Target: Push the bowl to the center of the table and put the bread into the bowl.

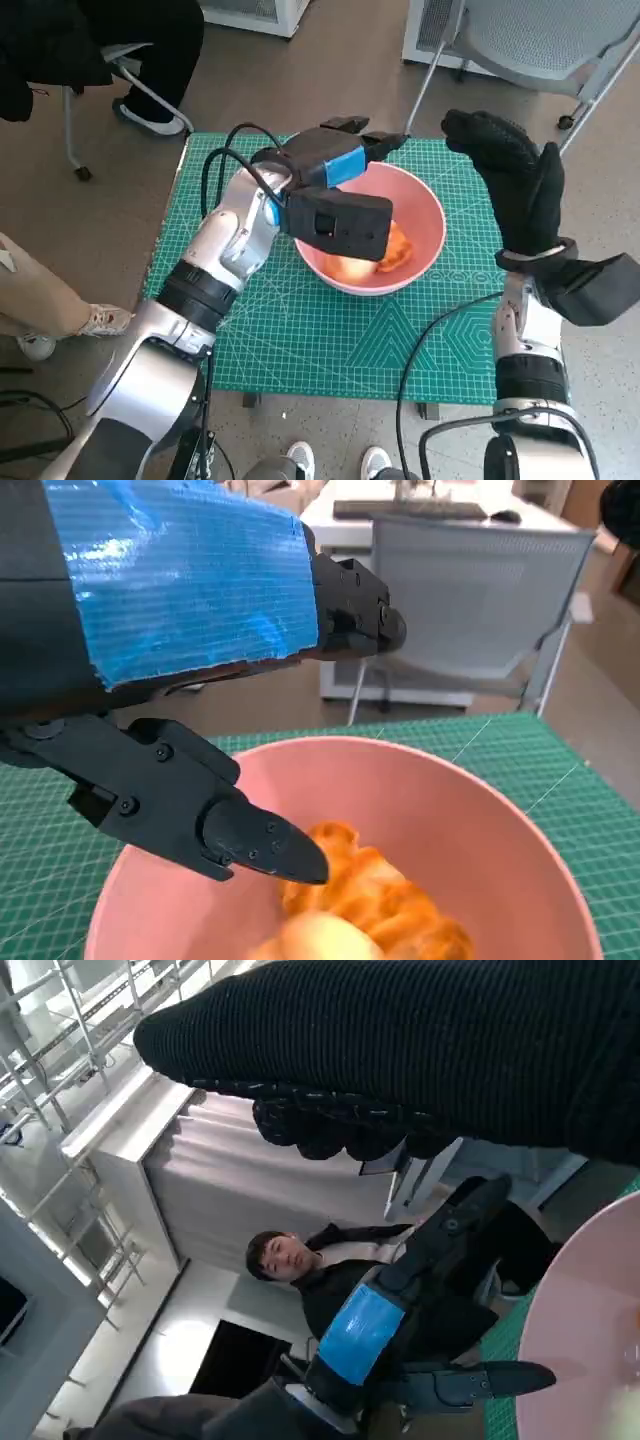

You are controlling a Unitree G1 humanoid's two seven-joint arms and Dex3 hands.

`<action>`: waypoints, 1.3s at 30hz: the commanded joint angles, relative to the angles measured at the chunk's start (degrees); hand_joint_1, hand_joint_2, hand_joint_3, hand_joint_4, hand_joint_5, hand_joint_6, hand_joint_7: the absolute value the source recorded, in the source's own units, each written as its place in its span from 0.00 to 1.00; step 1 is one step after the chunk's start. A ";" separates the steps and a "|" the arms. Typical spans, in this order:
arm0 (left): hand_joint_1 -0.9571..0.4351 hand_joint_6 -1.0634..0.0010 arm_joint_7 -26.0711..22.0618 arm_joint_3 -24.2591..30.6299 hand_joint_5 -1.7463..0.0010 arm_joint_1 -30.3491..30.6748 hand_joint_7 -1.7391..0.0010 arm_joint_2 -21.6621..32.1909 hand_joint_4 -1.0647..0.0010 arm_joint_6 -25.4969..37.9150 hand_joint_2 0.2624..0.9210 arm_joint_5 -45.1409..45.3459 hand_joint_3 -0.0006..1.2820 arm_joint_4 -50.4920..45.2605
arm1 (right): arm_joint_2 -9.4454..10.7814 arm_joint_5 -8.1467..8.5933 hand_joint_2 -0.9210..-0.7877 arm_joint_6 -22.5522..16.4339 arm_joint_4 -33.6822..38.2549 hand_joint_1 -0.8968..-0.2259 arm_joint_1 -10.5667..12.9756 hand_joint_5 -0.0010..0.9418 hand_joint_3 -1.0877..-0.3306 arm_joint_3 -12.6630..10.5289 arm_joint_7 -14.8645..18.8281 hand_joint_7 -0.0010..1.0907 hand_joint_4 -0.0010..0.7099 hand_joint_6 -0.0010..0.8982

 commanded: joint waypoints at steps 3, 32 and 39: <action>0.23 0.86 1.10 6.11 1.00 2.12 0.99 2.73 1.00 -7.65 0.93 -7.30 0.01 2.69 | 0.42 -0.10 0.00 -0.01 0.54 0.33 0.29 0.00 0.41 0.30 0.39 0.48 0.23 0.00; 0.18 0.79 -19.08 36.93 1.00 18.68 0.98 -5.30 0.95 -29.84 1.00 -55.09 0.13 -3.86 | 3.46 -4.34 0.00 2.15 -11.86 0.34 -0.04 0.01 0.43 4.72 -6.71 0.47 0.25 0.02; 0.17 0.81 -19.56 37.56 1.00 20.83 0.99 -4.98 0.96 -31.20 1.00 -56.05 0.17 -7.29 | 3.37 -6.04 0.00 -0.09 -11.09 0.30 -0.74 0.01 0.45 5.75 -7.67 0.46 0.26 0.03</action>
